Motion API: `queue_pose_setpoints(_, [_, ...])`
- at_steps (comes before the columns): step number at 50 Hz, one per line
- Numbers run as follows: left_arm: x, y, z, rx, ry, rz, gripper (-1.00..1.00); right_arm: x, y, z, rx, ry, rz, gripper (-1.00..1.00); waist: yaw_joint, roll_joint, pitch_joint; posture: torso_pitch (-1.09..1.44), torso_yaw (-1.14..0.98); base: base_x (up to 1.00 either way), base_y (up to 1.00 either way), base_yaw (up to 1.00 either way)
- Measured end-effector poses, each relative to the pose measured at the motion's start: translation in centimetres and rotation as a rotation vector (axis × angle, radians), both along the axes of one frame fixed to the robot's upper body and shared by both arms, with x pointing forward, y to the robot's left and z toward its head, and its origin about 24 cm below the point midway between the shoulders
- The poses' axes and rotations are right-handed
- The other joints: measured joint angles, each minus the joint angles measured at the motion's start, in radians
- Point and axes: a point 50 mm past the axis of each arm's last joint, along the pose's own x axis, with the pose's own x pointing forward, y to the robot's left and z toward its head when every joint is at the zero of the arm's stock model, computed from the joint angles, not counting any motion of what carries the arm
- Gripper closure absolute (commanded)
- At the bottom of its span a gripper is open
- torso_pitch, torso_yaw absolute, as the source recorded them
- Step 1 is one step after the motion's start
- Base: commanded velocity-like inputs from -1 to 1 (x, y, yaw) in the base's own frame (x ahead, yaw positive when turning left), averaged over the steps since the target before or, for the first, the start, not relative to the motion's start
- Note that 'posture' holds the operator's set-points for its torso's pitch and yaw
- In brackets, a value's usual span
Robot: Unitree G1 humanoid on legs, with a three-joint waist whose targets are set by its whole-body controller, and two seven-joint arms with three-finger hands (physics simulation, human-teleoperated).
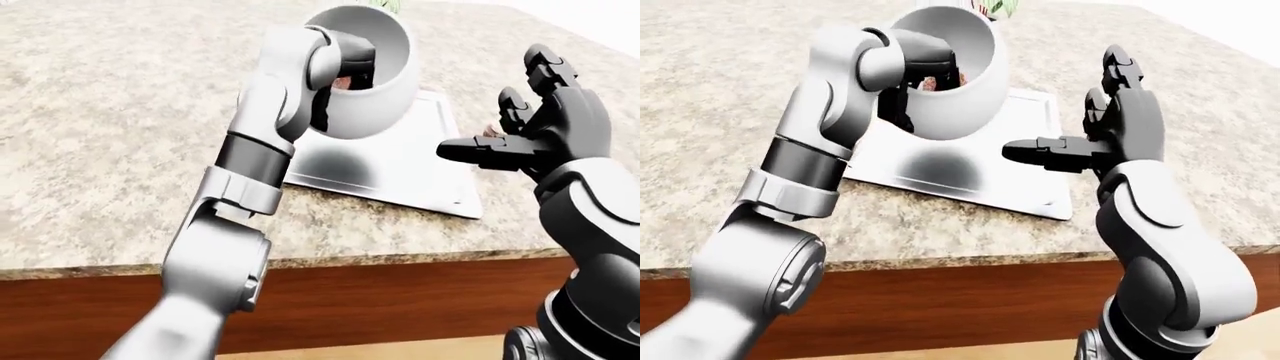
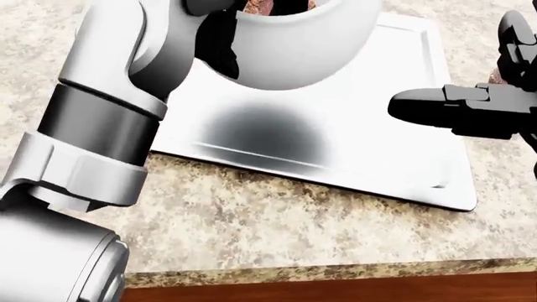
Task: Pick up the bowl with cake and place it on the tray. Pick up the cupcake and place it on the tray.
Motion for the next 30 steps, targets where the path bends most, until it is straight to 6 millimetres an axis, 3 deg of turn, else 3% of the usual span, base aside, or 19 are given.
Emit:
queue_pose_setpoints(12, [0.2, 0.1, -1.8, 0.005, 0.060, -0.016, 0.99, 0.1, 0.2, -0.4, 0.000, 0.012, 0.010, -1.00, 0.000, 0.001, 0.001, 0.00, 0.00, 0.00, 0.00, 0.00])
queue_pose_setpoints(19, [0.8, 0.6, -0.8, -0.013, 0.051, 0.021, 1.00, 0.1, 0.3, -0.5, 0.001, 0.013, 0.006, -1.00, 0.001, 0.000, 0.002, 0.00, 0.00, 0.00, 0.00, 0.00])
queue_pose_setpoints(20, [0.9, 0.6, -0.6, -0.019, 0.042, 0.026, 0.77, 0.1, 0.3, -0.5, 0.001, 0.014, 0.007, -1.00, 0.001, 0.000, 0.001, 0.00, 0.00, 0.00, 0.00, 0.00])
queue_pose_setpoints(21, [1.0, 0.6, -0.3, -0.027, 0.031, 0.030, -0.69, 0.1, 0.3, -0.5, 0.001, 0.014, 0.009, -1.00, 0.001, 0.000, 0.000, 0.00, 0.00, 0.00, 0.00, 0.00])
queue_pose_setpoints(22, [1.0, 0.6, 0.1, -0.038, 0.014, 0.033, -1.00, 0.1, 0.3, -0.5, 0.002, 0.014, 0.010, -1.00, 0.001, 0.000, -0.001, 0.00, 0.00, 0.00, 0.00, 0.00])
queue_pose_setpoints(27, [0.8, 0.7, 2.9, -0.100, -0.106, 0.038, -1.00, 0.0, 0.4, -0.5, 0.001, 0.015, 0.016, -1.00, 0.000, -0.001, -0.011, 0.00, 0.00, 0.00, 0.00, 0.00])
queue_pose_setpoints(30, [0.6, 0.7, 3.6, -0.118, -0.140, 0.038, -1.00, 0.0, 0.4, -0.4, 0.001, 0.010, 0.014, -1.00, -0.001, 0.001, -0.017, 0.00, 0.00, 0.00, 0.00, 0.00])
